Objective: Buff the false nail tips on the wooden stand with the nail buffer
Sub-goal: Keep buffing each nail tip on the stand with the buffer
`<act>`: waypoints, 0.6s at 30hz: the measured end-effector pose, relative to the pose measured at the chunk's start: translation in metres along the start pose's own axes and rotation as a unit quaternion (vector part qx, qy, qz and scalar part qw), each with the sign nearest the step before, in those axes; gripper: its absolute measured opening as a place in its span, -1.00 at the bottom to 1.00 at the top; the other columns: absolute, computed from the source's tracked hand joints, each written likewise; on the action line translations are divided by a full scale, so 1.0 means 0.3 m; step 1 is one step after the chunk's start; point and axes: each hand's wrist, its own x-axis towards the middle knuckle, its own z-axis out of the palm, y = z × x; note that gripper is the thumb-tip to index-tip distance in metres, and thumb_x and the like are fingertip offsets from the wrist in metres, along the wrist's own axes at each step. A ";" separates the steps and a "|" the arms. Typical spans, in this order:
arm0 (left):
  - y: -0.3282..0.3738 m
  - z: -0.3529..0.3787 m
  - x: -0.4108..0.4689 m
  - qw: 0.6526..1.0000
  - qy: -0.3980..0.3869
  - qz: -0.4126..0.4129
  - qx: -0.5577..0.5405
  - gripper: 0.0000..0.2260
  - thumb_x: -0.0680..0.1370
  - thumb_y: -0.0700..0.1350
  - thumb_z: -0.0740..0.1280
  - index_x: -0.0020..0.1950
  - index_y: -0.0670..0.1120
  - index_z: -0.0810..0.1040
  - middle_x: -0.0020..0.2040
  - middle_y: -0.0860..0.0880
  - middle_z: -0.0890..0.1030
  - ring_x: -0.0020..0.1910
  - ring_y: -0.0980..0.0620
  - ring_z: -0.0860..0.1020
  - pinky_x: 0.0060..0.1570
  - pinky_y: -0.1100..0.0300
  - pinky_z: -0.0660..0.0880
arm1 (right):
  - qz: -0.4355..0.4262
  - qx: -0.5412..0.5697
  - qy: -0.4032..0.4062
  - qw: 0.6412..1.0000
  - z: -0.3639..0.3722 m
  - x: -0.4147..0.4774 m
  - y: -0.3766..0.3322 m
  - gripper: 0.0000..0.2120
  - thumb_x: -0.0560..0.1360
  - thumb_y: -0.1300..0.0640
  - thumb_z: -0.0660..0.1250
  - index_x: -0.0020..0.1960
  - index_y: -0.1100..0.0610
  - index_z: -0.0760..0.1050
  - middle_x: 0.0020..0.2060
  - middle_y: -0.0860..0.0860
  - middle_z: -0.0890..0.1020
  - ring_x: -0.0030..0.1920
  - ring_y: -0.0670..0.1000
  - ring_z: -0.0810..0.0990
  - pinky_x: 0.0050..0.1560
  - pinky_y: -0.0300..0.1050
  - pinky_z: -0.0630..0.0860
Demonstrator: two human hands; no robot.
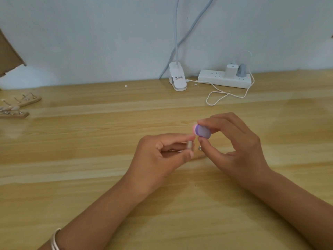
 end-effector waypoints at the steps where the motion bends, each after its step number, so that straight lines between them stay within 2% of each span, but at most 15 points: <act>1: 0.001 -0.001 0.000 1.000 -0.002 -0.001 0.000 -0.73 0.42 -0.35 0.48 0.10 -0.18 0.66 -0.03 -0.08 0.71 -0.01 -0.02 0.68 0.04 0.13 0.60 | 0.000 0.000 0.001 1.000 0.000 0.000 -0.001 -0.74 0.42 0.39 0.45 0.11 0.29 0.63 -0.06 0.09 0.62 -0.06 0.05 0.63 0.02 -0.08 0.55; 7: 0.013 -0.003 -0.001 0.998 0.023 0.049 0.016 -0.81 0.35 -0.14 0.51 -0.09 -0.18 0.71 -0.17 -0.05 0.71 -0.21 0.04 0.66 -0.17 0.23 0.58 | -0.006 0.004 0.001 1.000 0.000 0.000 -0.004 -0.73 0.42 0.39 0.46 0.11 0.27 0.63 -0.07 0.05 0.63 -0.04 -0.01 0.62 0.02 -0.11 0.55; 11: 0.013 -0.009 -0.002 0.998 0.035 0.058 0.015 -0.86 0.36 -0.16 0.51 -0.11 -0.15 0.71 -0.20 -0.07 0.69 -0.29 0.02 0.64 -0.23 0.10 0.62 | 0.003 0.026 0.002 1.000 -0.003 -0.003 -0.004 -0.70 0.42 0.41 0.46 0.14 0.26 0.61 -0.05 0.05 0.62 -0.04 -0.01 0.62 0.01 -0.10 0.57; 15: 0.005 -0.009 -0.002 0.997 0.036 0.054 0.042 -0.87 0.41 -0.20 0.49 -0.06 -0.17 0.72 -0.17 -0.06 0.70 -0.21 -0.03 0.66 -0.20 -0.09 0.62 | 0.075 0.131 0.009 0.989 0.009 -0.005 -0.014 -0.63 0.47 0.34 0.43 0.26 0.19 0.49 -0.01 0.03 0.58 0.00 -0.02 0.61 0.00 -0.11 0.62; 16: 0.004 -0.008 -0.002 0.996 0.036 0.057 0.052 -0.88 0.42 -0.19 0.49 -0.06 -0.14 0.72 -0.17 -0.04 0.70 -0.21 -0.01 0.66 -0.20 -0.09 0.62 | 0.069 0.148 0.001 0.987 0.011 -0.007 -0.019 -0.64 0.48 0.34 0.42 0.24 0.19 0.49 0.00 0.01 0.58 0.01 -0.01 0.61 0.00 -0.13 0.62; 18: 0.006 -0.009 -0.004 0.994 0.038 0.075 0.073 -0.91 0.43 -0.16 0.48 -0.08 -0.07 0.72 -0.18 0.00 0.70 -0.22 0.02 0.65 -0.23 0.00 0.61 | -0.002 0.115 -0.026 0.993 0.015 -0.015 -0.029 -0.72 0.50 0.34 0.41 0.19 0.20 0.54 0.01 0.00 0.60 0.02 0.01 0.61 0.05 -0.19 0.55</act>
